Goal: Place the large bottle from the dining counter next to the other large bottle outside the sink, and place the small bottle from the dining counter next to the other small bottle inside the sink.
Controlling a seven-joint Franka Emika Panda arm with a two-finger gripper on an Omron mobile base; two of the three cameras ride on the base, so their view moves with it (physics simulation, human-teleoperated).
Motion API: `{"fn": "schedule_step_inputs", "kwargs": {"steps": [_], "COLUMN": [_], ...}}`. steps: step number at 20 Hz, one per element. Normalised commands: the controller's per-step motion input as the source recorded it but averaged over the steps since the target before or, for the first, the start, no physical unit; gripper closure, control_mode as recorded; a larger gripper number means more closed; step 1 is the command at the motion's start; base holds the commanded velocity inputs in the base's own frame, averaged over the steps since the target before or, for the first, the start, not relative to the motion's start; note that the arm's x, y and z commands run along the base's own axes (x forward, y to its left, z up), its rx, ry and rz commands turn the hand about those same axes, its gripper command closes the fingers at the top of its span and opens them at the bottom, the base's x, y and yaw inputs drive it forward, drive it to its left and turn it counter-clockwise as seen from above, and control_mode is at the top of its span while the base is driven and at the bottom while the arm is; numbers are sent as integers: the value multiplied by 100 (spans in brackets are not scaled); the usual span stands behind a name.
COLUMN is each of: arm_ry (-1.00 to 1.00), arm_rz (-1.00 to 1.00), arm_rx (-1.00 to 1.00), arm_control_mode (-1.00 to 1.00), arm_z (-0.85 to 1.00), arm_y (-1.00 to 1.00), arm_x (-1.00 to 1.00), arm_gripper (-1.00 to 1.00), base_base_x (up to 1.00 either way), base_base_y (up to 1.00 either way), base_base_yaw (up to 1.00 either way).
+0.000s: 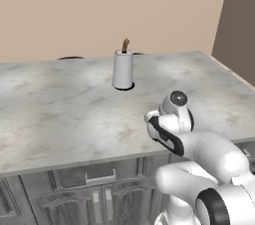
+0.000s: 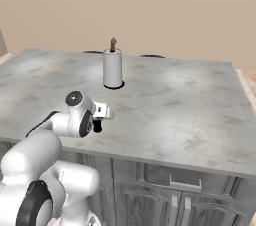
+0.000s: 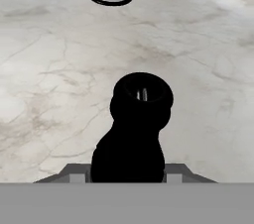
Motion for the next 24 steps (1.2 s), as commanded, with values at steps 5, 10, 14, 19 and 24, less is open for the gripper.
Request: {"fn": "schedule_step_inputs", "kwargs": {"steps": [5, 10, 14, 19, 24], "arm_ry": [0, 0, 0, 0, 0], "arm_rz": [0, 0, 0, 0, 0], "arm_rx": [0, 0, 0, 0, 0], "arm_control_mode": [100, 100, 100, 100, 100], "arm_z": [0, 0, 0, 0, 0], "arm_y": [0, 0, 0, 0, 0], "arm_x": [0, 0, 0, 0, 0], "arm_gripper": [100, 100, 100, 100, 100], "base_base_x": [-53, -19, 0, 0, -1], "base_base_y": [0, 0, 0, 0, 0], "base_base_yaw": [-5, -36, -60, -65, -65]}}
